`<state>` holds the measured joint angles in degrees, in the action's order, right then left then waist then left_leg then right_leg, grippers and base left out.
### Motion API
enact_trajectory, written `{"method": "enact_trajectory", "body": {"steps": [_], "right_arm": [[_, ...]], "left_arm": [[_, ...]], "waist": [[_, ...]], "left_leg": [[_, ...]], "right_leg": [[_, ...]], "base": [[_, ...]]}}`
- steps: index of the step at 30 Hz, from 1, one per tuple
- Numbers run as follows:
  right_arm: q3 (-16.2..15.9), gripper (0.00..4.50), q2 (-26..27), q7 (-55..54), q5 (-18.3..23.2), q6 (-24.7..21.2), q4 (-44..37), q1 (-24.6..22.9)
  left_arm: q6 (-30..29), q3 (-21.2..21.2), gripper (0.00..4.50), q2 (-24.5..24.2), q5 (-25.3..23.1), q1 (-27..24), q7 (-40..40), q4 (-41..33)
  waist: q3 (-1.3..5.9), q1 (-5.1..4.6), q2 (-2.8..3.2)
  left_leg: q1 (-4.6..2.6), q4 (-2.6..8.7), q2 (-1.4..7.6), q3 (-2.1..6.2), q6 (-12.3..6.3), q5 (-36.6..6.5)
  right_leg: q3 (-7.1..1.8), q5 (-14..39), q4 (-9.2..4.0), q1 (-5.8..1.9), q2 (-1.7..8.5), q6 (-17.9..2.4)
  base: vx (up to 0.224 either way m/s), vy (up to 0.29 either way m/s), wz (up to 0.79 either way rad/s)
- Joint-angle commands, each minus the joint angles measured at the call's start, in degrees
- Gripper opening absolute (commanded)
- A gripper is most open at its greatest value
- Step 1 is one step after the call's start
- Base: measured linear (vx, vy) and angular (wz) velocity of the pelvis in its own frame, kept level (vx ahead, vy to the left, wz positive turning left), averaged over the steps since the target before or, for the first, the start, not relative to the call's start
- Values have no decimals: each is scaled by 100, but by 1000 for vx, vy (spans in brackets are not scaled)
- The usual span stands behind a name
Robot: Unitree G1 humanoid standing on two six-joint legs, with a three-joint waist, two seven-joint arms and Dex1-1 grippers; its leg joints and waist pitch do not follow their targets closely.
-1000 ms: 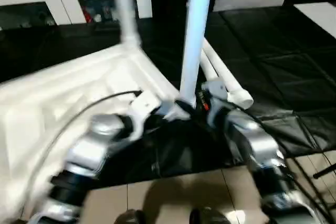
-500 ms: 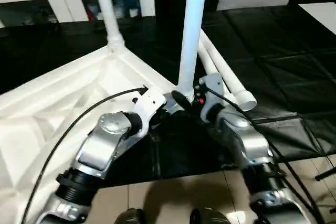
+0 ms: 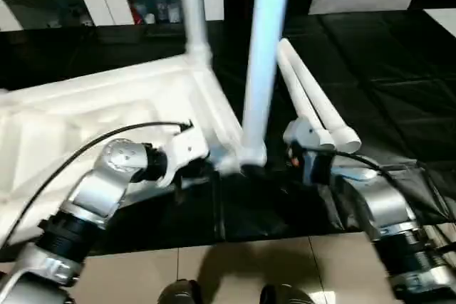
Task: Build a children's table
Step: Rotate leg to tighten
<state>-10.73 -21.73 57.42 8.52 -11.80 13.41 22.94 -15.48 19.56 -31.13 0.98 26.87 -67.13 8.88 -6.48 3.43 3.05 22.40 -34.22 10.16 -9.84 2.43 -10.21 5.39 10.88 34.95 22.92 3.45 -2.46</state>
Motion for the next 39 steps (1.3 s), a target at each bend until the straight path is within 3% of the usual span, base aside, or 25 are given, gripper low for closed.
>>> {"method": "enact_trajectory", "body": {"steps": [1, 4, 5, 9, 10, 21, 28, 32, 36, 37, 39], "right_arm": [[-118, 447, -30, 257, 17, 111, -37, 86], [-199, 447, -95, 646, 111, 137, 51, 162], [-199, 422, -95, 646, 111, 137, 51, 162], [-291, 409, -168, 991, 272, 102, 58, 189], [-305, 379, -181, 1058, 295, 92, 55, 185], [-351, 288, -227, 1270, 322, 117, 90, 152], [-404, 271, -171, 1285, 358, 62, 30, 59], [-454, 269, 31, 1019, 372, -186, -122, -86], [-414, 269, 493, 119, 210, -717, -42, -84], [-382, 269, 804, -385, 95, -811, 105, -29], [-358, 269, 950, -613, 47, -811, 188, 10]], "left_arm": [[262, 195, 0, -75, 64, 138, -362, -69], [435, 247, 0, -118, 40, 193, -553, 74], [435, 247, 0, -118, 40, 193, -553, 74], [552, 223, 0, -117, 68, 237, -607, 183], [570, 221, 0, -123, 68, 236, -618, 189], [686, 203, 0, -113, 66, 239, -664, 303], [651, 178, 0, -128, 86, 201, -659, 306], [319, 38, 0, 1, 189, 126, -435, 149], [-281, -221, 0, 374, 140, 118, 406, -30], [-642, -387, 0, 665, 87, 139, 975, -102], [-807, -461, 0, 804, 67, 153, 1223, -132]], "waist": [[439, -33, 43], [432, -29, 43], [438, -32, 41], [441, -31, 32], [442, -27, -3], [442, -21, 4], [443, -17, 8], [438, -21, 17], [389, -62, 20], [364, -88, 21], [354, -105, 23]], "left_leg": [[-120, 383, 345, 125, -498, -925], [-114, 387, 350, 133, -499, -949], [-119, 387, 356, 133, -488, -946], [-112, 375, 343, 125, -515, -895], [-107, 375, 347, 124, -555, -841], [-115, 374, 349, 121, -547, -824], [-117, 376, 353, 123, -551, -819], [-117, 380, 355, 121, -536, -838], [-129, 425, 359, 133, -363, -1130], [-171, 422, 329, 134, -195, -1424], [-180, 422, 327, 149, -110, -1526]], "right_leg": [[-386, 808, -412, -314, 528, -1292], [-379, 881, -419, -317, 525, -1286], [-381, 860, -412, -320, 528, -1294], [-385, 824, -411, -328, 530, -1315], [-383, 831, -408, -331, 533, -1308], [-382, 947, -419, -312, 527, -1280], [-378, 944, -418, -311, 525, -1282], [-381, 955, -414, -307, 525, -1298], [-379, 1395, -450, -299, 524, -1249], [-376, 2009, -524, -274, 543, -1110], [-375, 2297, -556, -265, 563, -1024]], "base": [[0, 0, 0], [0, 0, 0], [0, 0, 0], [0, 0, 0], [0, 0, 0], [0, 0, 0], [0, 0, 0], [0, 0, 0], [0, 0, 0], [0, 0, 0], [0, 0, 0]]}}
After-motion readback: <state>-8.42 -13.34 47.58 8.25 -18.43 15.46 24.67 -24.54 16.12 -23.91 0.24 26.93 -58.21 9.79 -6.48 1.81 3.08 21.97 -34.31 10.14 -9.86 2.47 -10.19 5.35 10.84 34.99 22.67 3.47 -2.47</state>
